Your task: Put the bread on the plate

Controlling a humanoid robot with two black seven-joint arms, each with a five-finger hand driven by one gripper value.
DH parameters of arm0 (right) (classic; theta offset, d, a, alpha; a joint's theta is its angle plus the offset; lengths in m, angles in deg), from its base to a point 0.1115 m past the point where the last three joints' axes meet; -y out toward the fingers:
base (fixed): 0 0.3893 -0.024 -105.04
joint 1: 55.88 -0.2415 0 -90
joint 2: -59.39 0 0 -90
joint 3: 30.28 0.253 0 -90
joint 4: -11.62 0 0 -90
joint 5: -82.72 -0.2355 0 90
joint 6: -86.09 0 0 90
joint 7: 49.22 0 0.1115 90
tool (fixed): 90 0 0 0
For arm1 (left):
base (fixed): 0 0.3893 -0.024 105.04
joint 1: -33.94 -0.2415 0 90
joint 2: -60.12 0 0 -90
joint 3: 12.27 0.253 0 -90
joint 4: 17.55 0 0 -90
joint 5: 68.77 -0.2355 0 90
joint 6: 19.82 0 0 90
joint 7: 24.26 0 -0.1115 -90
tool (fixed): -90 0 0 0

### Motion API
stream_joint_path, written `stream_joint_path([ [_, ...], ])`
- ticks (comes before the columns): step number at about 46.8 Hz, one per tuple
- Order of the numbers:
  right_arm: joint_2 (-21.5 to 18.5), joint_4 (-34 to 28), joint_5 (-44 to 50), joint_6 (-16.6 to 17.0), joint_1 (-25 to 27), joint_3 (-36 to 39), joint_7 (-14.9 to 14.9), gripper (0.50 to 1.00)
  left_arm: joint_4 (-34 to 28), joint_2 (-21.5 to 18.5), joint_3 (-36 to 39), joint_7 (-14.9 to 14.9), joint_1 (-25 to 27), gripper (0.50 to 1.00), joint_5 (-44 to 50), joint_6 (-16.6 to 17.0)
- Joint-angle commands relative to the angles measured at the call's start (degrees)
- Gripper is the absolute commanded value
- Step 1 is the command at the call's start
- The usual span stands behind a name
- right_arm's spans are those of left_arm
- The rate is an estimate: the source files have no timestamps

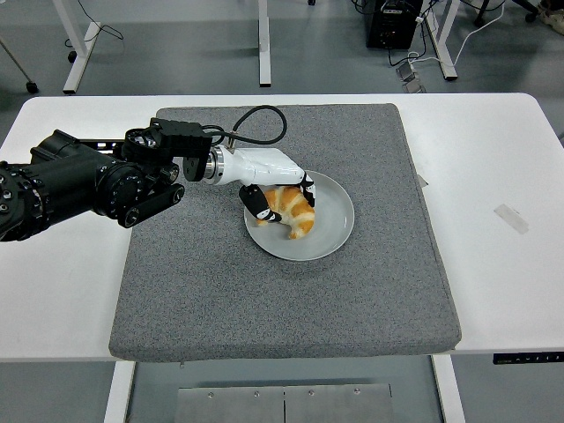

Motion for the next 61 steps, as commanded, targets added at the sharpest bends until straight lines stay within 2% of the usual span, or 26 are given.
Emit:
stream_joint_path([
  [1, 0.0, 0.0, 0.0, 0.0, 0.0, 0.0, 0.0, 1.0, -0.01, -0.01, -0.14, 0.0, -0.11, 0.807, 0.09, 0.01],
  [7, 0.0, 0.0, 0.0, 0.0, 0.0, 0.0, 0.0, 1.0, -0.01, 0.7, -0.4, 0.0, -0.29, 0.932, 0.61, 0.01],
  [9, 0.0, 0.0, 0.0, 0.0, 0.0, 0.0, 0.0, 1.0, -0.01, 0.7, -0.57, 0.0, -0.29, 0.958, 0.7, 0.1],
  [21, 0.0, 0.0, 0.0, 0.0, 0.0, 0.0, 0.0, 1.0, -0.01, 0.7, -1.71, 0.0, -0.2, 0.975, 1.32, 0.1],
  [38, 0.0, 0.0, 0.0, 0.0, 0.0, 0.0, 0.0, 1.0, -0.19, -1.32, -8.92, 0.0, 1.56, 0.989, 4.39, -0.25],
  [46, 0.0, 0.0, 0.0, 0.0, 0.0, 0.0, 0.0, 1.0, -0.19, -3.43, -9.19, 0.0, 1.64, 0.996, 11.5, -0.43],
  [61, 0.0, 0.0, 0.0, 0.0, 0.0, 0.0, 0.0, 1.0, -0.1, -6.77, -9.63, 0.0, -0.29, 0.996, 32.59, -0.17],
])
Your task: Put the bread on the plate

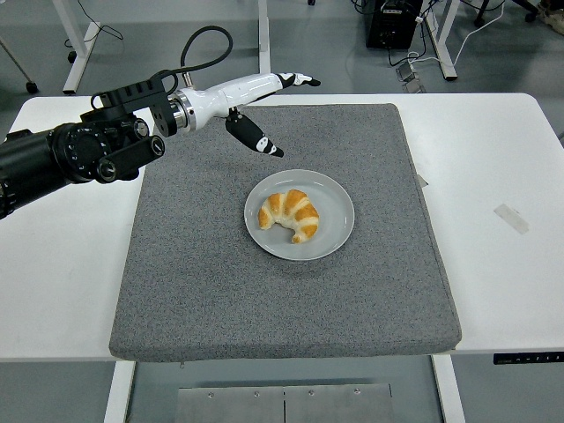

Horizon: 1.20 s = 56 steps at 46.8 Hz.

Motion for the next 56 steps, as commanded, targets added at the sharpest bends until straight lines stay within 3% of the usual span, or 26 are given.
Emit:
stream_joint_path([
  [1, 0.0, 0.0, 0.0, 0.0, 0.0, 0.0, 0.0, 1.0, 0.04, -0.28, -0.53, 0.0, -1.1, 0.996, 5.27, 0.07],
  [11, 0.0, 0.0, 0.0, 0.0, 0.0, 0.0, 0.0, 1.0, 2.5, -2.48, -4.91, 0.0, -3.91, 0.996, 13.63, 0.07],
  [19, 0.0, 0.0, 0.0, 0.0, 0.0, 0.0, 0.0, 1.0, 4.96, -2.74, -16.68, 8.18, -7.6, 0.996, 18.55, 0.07],
  [23, 0.0, 0.0, 0.0, 0.0, 0.0, 0.0, 0.0, 1.0, 6.28, -2.57, -22.92, 10.91, -9.53, 0.995, 19.0, 0.07],
  [32, 0.0, 0.0, 0.0, 0.0, 0.0, 0.0, 0.0, 1.0, 6.98, -2.04, -33.91, 12.23, -13.23, 0.995, 19.08, 0.07],
  [39, 0.0, 0.0, 0.0, 0.0, 0.0, 0.0, 0.0, 1.0, 6.98, -1.52, -41.13, 14.95, -15.6, 0.995, 19.08, -0.02],
  [44, 0.0, 0.0, 0.0, 0.0, 0.0, 0.0, 0.0, 1.0, 6.98, -0.46, -44.38, 16.19, -16.04, 0.995, 20.75, -0.19],
  [56, 0.0, 0.0, 0.0, 0.0, 0.0, 0.0, 0.0, 1.0, 6.98, 0.95, -47.81, 16.1, -16.04, 0.995, 28.83, -0.46],
])
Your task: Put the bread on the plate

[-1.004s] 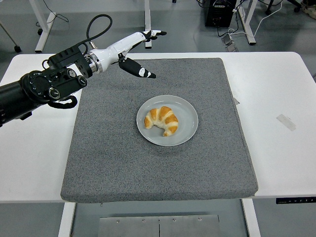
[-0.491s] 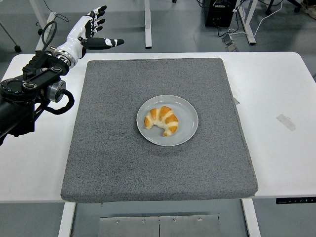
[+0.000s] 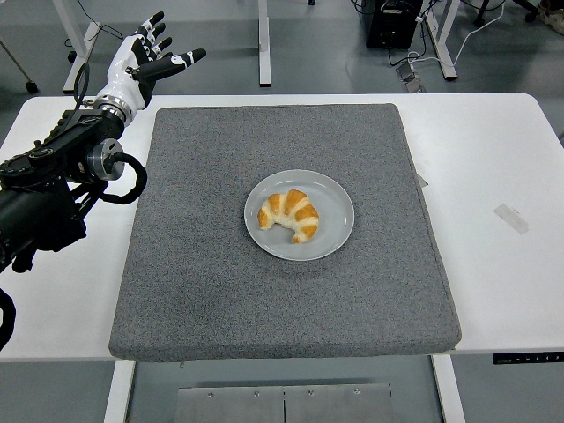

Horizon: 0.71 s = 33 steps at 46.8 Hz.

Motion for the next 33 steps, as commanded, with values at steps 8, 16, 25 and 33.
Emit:
stream_joint_path([
  [8, 0.0, 0.0, 0.0, 0.0, 0.0, -0.01, 0.0, 1.0, 0.0, 0.68, -3.26, 0.1, -0.6, 0.996, 5.08, -0.1],
  [16, 0.0, 0.0, 0.0, 0.0, 0.0, -0.01, 0.0, 1.0, 0.87, 0.32, -7.92, 0.81, -2.18, 0.996, 6.75, -1.59],
  [25, 0.0, 0.0, 0.0, 0.0, 0.0, -0.01, 0.0, 1.0, 3.77, 0.59, -11.53, 0.9, -2.98, 0.996, 6.93, -3.26],
  [33, 0.0, 0.0, 0.0, 0.0, 0.0, -0.01, 0.0, 1.0, 5.44, 0.85, -13.99, 0.98, -3.86, 0.996, 9.12, -3.44],
])
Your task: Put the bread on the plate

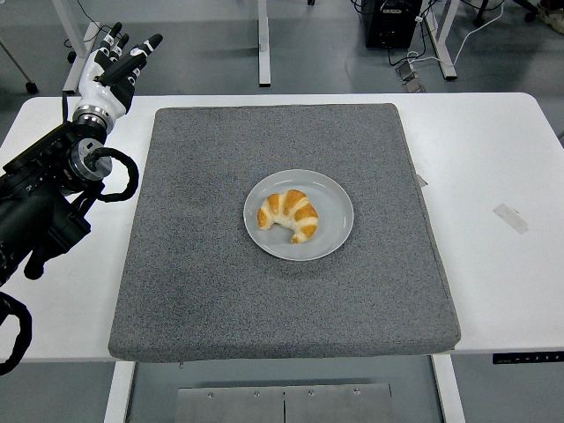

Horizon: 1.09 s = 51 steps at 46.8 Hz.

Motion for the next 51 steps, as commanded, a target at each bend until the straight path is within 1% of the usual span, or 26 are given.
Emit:
stream_joint_path([
  [1, 0.0, 0.0, 0.0, 0.0, 0.01, 0.0, 0.0, 1.0, 0.54, 0.11, -0.53, 0.01, -0.12, 0.996, 0.58, -0.01],
  [9, 0.0, 0.0, 0.0, 0.0, 0.01, 0.0, 0.0, 1.0, 2.38, 0.99, -0.8, 0.18, -0.12, 0.995, 1.02, -0.09],
  [16, 0.0, 0.0, 0.0, 0.0, 0.01, 0.0, 0.0, 1.0, 4.49, 1.51, -0.97, 0.27, -0.12, 0.996, 3.48, 0.43],
  [21, 0.0, 0.0, 0.0, 0.0, 0.01, 0.0, 0.0, 1.0, 6.95, 3.18, -0.97, 0.09, -0.03, 0.996, 4.45, 0.43],
  [29, 0.0, 0.0, 0.0, 0.17, 0.01, 0.0, 0.0, 1.0, 7.31, 4.5, -0.62, -0.7, 0.41, 0.996, 4.36, 0.43],
  [35, 0.0, 0.35, 0.0, 0.18, 0.1, 0.09, 0.0, 1.0, 7.31, 6.0, 0.87, -2.28, 1.28, 0.996, 3.57, 0.26],
  [44, 0.0, 0.44, 0.0, 0.18, 0.1, 0.18, 0.0, 1.0, 7.31, 6.44, 7.99, -2.45, 3.22, 0.996, 3.57, 0.26],
  [51, 0.0, 0.44, 0.0, 0.18, 0.1, 0.09, 0.0, 1.0, 7.31, 6.44, 9.4, -2.45, 3.31, 0.996, 3.48, 0.26],
])
